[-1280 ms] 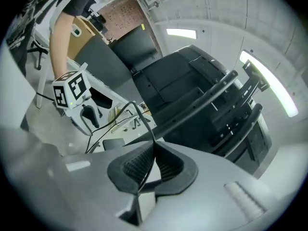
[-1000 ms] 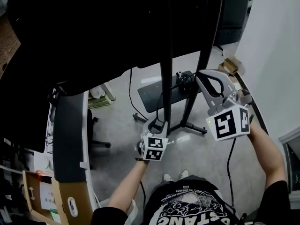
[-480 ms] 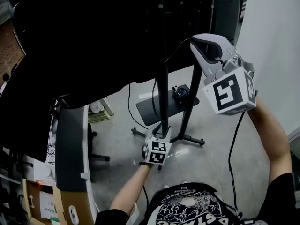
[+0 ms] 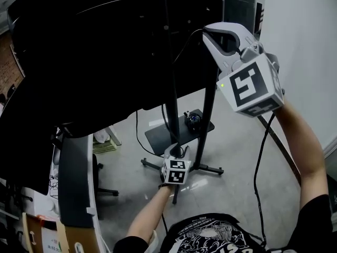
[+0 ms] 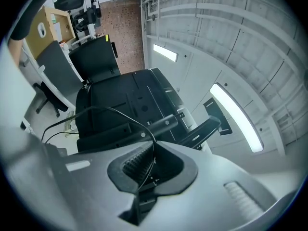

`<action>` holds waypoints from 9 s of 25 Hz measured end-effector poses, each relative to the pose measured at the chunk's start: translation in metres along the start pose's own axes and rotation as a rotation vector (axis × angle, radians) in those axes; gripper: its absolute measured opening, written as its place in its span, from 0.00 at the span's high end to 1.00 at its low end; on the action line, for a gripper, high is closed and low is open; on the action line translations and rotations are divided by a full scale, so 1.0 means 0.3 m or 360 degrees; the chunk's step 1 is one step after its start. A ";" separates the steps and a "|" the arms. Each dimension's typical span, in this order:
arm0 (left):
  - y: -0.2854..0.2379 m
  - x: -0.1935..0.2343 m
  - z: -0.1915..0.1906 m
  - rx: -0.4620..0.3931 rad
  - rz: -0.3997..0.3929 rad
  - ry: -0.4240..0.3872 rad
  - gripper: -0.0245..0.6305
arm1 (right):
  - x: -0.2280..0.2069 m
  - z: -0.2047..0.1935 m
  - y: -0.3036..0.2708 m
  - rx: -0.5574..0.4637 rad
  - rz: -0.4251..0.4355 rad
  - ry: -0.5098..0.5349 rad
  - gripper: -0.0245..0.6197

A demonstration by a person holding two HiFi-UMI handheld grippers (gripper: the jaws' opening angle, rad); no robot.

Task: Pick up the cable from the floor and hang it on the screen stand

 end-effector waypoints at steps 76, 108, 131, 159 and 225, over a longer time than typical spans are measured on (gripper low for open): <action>0.354 0.578 1.271 0.0268 0.0368 0.0300 0.96 | -0.548 -0.709 -0.471 0.0192 -0.0131 -0.0265 0.93; 0.419 0.584 1.401 -0.0145 0.0675 0.0287 0.96 | -0.283 -0.833 -0.488 0.0157 0.0323 -0.0757 0.93; 0.603 0.707 1.487 0.0612 0.0965 0.0684 0.96 | -0.233 -0.836 -0.472 0.0128 0.0320 -0.0781 0.92; 0.558 0.631 1.292 0.0308 0.0894 -0.0042 0.73 | -0.205 -0.806 -0.441 -0.0011 0.0220 -0.0713 0.82; 0.091 0.004 1.264 -0.0294 0.0079 -0.0365 0.72 | -0.167 -0.806 -0.460 0.0119 0.0230 -0.0716 0.87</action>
Point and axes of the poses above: the fingertips, and each gripper's own axes: y backward along the fingers, x to its left, z out of its top, the point moved 1 cm from there along y, backward along the fingers, and after that the axes turned 4 degrees about -z, right-handed, at the moved point
